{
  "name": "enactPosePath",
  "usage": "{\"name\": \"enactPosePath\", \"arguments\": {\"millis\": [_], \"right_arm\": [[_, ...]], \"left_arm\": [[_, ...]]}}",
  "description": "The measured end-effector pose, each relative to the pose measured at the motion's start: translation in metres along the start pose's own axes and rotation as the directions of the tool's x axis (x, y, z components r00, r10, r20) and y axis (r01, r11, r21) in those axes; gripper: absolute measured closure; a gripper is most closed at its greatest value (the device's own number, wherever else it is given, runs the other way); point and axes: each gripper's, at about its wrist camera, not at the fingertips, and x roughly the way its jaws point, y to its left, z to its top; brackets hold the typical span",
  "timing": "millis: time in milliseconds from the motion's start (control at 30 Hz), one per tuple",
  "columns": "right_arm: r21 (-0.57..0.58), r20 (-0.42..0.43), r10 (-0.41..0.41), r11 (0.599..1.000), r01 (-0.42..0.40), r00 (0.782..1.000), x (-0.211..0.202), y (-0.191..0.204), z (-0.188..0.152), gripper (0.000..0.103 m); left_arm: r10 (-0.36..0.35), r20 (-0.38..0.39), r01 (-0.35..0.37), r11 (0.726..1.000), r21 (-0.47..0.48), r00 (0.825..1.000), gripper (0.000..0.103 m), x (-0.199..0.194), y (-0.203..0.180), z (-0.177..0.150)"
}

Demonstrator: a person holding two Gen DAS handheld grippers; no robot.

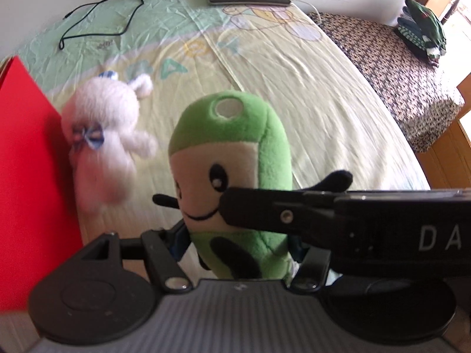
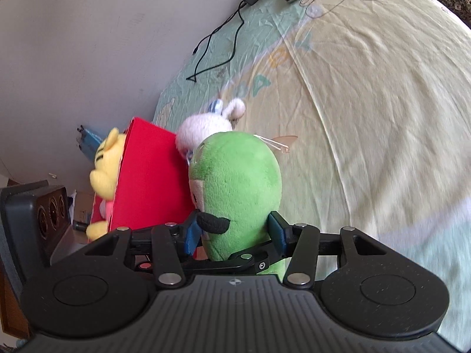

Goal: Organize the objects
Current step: 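Lift the green bean plush with both grippers and carry it to the box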

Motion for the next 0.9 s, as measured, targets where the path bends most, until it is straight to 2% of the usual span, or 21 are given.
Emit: {"name": "enactPosePath", "arguments": {"millis": [300,633,900], "right_arm": [[-0.048,-0.045,0.034,0.998,-0.036,0.998,-0.002,0.019,-0.024,0.051],[-0.115,-0.111,0.104,0.987,-0.116,0.988,0.008,0.056,-0.046,0.051],[-0.19,-0.047,0.12,0.974,-0.126,0.992,0.0,0.106,-0.067,0.052]], "left_arm": [[0.024,0.021,-0.024,1.0,0.003,1.0,0.041,-0.021,-0.002,-0.038],[0.065,0.076,-0.063,0.997,-0.033,0.995,0.041,-0.057,0.02,-0.076],[0.055,0.149,-0.057,0.998,0.007,0.987,0.042,-0.097,0.047,-0.094]]}}
